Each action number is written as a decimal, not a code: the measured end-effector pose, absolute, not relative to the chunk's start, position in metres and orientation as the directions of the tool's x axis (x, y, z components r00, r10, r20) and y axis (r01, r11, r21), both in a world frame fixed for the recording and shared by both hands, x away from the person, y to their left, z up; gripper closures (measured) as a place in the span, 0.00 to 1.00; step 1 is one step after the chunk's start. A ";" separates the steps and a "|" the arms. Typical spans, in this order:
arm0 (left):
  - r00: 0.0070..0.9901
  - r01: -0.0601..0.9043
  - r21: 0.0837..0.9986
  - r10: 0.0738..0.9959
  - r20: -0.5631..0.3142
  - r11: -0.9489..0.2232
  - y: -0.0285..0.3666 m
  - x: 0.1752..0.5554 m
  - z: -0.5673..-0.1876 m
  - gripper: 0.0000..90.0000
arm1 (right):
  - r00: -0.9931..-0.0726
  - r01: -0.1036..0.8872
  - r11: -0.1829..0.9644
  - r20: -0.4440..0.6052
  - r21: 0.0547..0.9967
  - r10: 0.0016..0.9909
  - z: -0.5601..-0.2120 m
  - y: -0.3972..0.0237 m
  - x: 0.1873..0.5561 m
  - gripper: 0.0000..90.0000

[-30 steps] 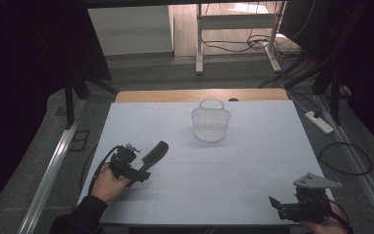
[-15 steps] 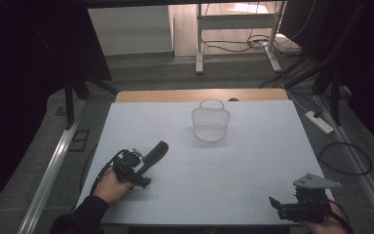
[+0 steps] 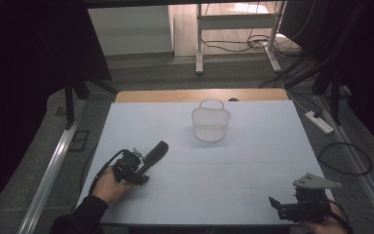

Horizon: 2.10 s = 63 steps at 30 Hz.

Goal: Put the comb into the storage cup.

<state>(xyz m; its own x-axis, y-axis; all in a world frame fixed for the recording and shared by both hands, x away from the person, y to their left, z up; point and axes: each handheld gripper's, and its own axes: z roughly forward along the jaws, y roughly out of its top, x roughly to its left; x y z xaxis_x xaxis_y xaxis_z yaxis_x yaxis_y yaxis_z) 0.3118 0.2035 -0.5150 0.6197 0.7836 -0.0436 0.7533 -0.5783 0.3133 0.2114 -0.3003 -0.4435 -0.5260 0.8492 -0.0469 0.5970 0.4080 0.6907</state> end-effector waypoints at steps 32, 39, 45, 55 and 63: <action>0.599 0.745 0.433 0.795 -0.097 -0.508 0.215 0.308 -0.497 0.81 | -0.527 0.593 0.410 -0.051 0.693 0.848 -0.443 -0.300 0.211 0.02; 0.613 0.712 0.513 0.781 -0.122 -0.479 0.216 0.303 -0.487 0.81 | -0.547 0.573 0.437 -0.074 0.693 0.834 -0.443 -0.298 0.209 0.02; 0.625 0.688 0.561 0.769 -0.135 -0.461 0.215 0.299 -0.480 0.81 | -0.547 0.569 0.442 -0.083 0.693 0.833 -0.443 -0.297 0.209 0.00; 0.647 0.666 0.600 0.744 -0.168 -0.444 0.213 0.294 -0.475 0.81 | -0.561 0.557 0.439 -0.070 0.705 0.825 -0.442 -0.298 0.207 0.00; 0.674 0.632 0.641 0.717 -0.176 -0.437 0.207 0.288 -0.469 0.81 | -0.571 0.549 0.436 -0.062 0.713 0.819 -0.441 -0.299 0.208 0.00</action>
